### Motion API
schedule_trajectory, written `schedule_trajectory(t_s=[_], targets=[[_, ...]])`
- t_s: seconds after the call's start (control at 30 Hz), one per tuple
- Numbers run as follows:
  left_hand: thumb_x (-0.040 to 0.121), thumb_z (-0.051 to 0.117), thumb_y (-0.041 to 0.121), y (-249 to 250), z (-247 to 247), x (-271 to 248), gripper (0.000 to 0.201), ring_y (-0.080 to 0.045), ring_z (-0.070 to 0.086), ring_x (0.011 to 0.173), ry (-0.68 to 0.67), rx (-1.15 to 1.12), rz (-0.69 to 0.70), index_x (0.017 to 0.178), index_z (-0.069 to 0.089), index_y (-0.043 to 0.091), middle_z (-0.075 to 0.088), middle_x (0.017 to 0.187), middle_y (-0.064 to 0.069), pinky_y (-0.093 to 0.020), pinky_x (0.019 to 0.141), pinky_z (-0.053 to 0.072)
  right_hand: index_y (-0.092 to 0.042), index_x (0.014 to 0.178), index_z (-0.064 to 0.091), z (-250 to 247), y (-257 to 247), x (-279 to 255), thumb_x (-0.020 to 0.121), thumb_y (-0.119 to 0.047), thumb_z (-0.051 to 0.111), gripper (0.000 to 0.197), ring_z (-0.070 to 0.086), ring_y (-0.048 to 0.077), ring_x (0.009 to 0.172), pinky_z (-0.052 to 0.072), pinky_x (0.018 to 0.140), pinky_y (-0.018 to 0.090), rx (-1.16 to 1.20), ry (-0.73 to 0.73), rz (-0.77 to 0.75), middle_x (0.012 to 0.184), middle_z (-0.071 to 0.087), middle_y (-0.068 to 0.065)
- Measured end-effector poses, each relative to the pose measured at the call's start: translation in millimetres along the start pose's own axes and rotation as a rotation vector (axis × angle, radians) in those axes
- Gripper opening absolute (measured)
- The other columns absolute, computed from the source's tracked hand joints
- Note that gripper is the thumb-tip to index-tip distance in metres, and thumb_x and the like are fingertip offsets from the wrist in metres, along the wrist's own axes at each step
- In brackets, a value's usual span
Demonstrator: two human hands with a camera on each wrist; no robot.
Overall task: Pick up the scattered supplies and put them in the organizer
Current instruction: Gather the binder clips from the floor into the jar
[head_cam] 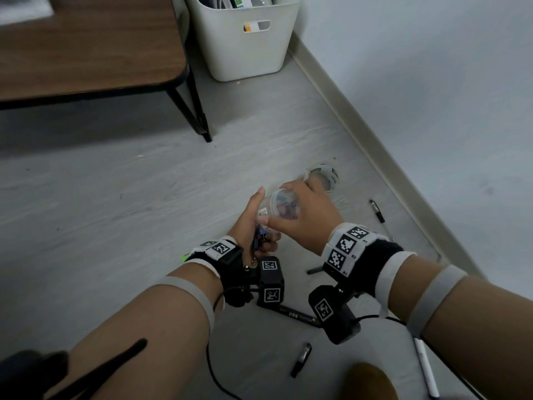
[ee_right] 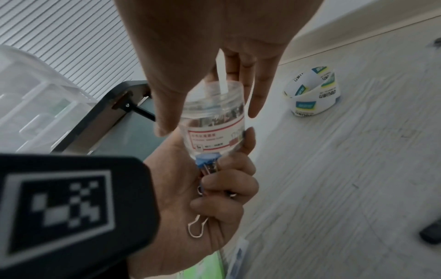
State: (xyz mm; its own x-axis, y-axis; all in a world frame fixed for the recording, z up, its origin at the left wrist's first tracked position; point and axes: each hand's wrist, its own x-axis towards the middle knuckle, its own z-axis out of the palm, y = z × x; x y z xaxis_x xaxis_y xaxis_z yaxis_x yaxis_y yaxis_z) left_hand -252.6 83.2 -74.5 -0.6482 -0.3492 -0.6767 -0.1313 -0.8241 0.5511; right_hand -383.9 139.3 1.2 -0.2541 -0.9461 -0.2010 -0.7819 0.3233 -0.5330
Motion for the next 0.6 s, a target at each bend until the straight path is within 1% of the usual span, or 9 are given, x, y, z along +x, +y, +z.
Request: schedule_trajectory(t_s=[0.07,0.17,0.27,0.37,0.47,0.5,0.53,0.6], targets=[[0.076,0.043,0.085,-0.9,-3.3,-0.6,0.071,-0.015,0.030,0.046,0.014,0.031,-0.017,0.074,0.063,0.017,0.046,0.059,-0.005,-0.032,0.056,0.006,-0.022,0.124,0.053,2.2,2.6,-4.3,0.064,-0.074,0.065,0.080,0.049,0.011,0.100,0.046,0.089,0.027,0.013,0.025,-0.007,0.114,0.046,-0.002],[0.076,0.043,0.083,-2.1,-7.0,-3.4,0.068,-0.015,0.030,0.046,0.036,0.058,-0.026,0.073,0.061,0.018,0.046,0.058,-0.004,-0.035,0.060,0.005,-0.024,0.121,0.051,4.7,1.8,-9.8,0.067,-0.073,0.064,0.074,0.050,0.011,0.093,0.045,0.081,0.026,-0.017,0.017,-0.018,0.112,0.046,-0.002],[0.080,0.043,0.079,-2.1,-7.9,-4.4,0.065,-0.015,0.028,0.047,0.017,0.030,0.016,0.069,0.062,0.018,0.044,0.057,-0.004,-0.036,0.061,0.005,-0.020,0.119,0.048,8.1,0.6,-9.9,0.071,-0.071,0.059,0.071,0.049,0.012,0.093,0.049,0.082,0.029,-0.056,0.025,-0.131,0.111,0.043,-0.001],[0.080,0.048,0.076,-0.3,-9.9,-0.6,0.062,-0.015,0.027,0.048,-0.009,-0.037,0.075,0.074,0.064,0.017,0.041,0.068,-0.008,-0.035,0.057,0.007,-0.013,0.120,0.047,4.5,-1.4,-8.1,0.075,-0.060,0.065,0.067,0.049,0.014,0.090,0.050,0.079,0.031,-0.039,0.029,-0.214,0.111,0.040,0.001],[0.077,0.050,0.078,1.6,-12.0,2.0,0.064,-0.016,0.027,0.048,-0.008,-0.038,0.095,0.077,0.066,0.016,0.042,0.074,-0.009,-0.039,0.057,0.003,-0.012,0.123,0.046,-1.1,-3.0,-6.5,0.076,-0.050,0.071,0.066,0.050,0.015,0.090,0.052,0.079,0.033,-0.048,0.011,-0.282,0.113,0.040,0.002],[0.078,0.048,0.078,2.5,-12.4,1.9,0.065,-0.016,0.027,0.047,-0.005,-0.036,0.095,0.076,0.067,0.016,0.043,0.073,-0.008,-0.040,0.058,0.002,-0.012,0.124,0.046,-2.8,-3.5,-5.6,0.076,-0.049,0.072,0.066,0.050,0.015,0.091,0.052,0.080,0.033,-0.053,0.006,-0.300,0.113,0.040,0.002],[0.079,0.045,0.078,3.1,-12.8,1.7,0.066,-0.016,0.027,0.046,-0.002,-0.033,0.096,0.073,0.067,0.016,0.043,0.069,-0.008,-0.039,0.058,0.002,-0.013,0.125,0.045,-4.4,-3.9,-4.3,0.077,-0.049,0.072,0.066,0.049,0.015,0.093,0.051,0.081,0.033,-0.066,-0.003,-0.324,0.114,0.041,0.002],[0.083,0.037,0.076,3.1,-13.5,0.7,0.070,-0.014,0.029,0.040,0.016,-0.013,0.081,0.066,0.067,0.015,0.044,0.056,-0.006,-0.035,0.053,0.004,-0.015,0.128,0.044,-7.0,-3.8,-2.5,0.078,-0.049,0.071,0.067,0.049,0.018,0.097,0.049,0.085,0.034,-0.145,-0.036,-0.408,0.116,0.042,0.002]])
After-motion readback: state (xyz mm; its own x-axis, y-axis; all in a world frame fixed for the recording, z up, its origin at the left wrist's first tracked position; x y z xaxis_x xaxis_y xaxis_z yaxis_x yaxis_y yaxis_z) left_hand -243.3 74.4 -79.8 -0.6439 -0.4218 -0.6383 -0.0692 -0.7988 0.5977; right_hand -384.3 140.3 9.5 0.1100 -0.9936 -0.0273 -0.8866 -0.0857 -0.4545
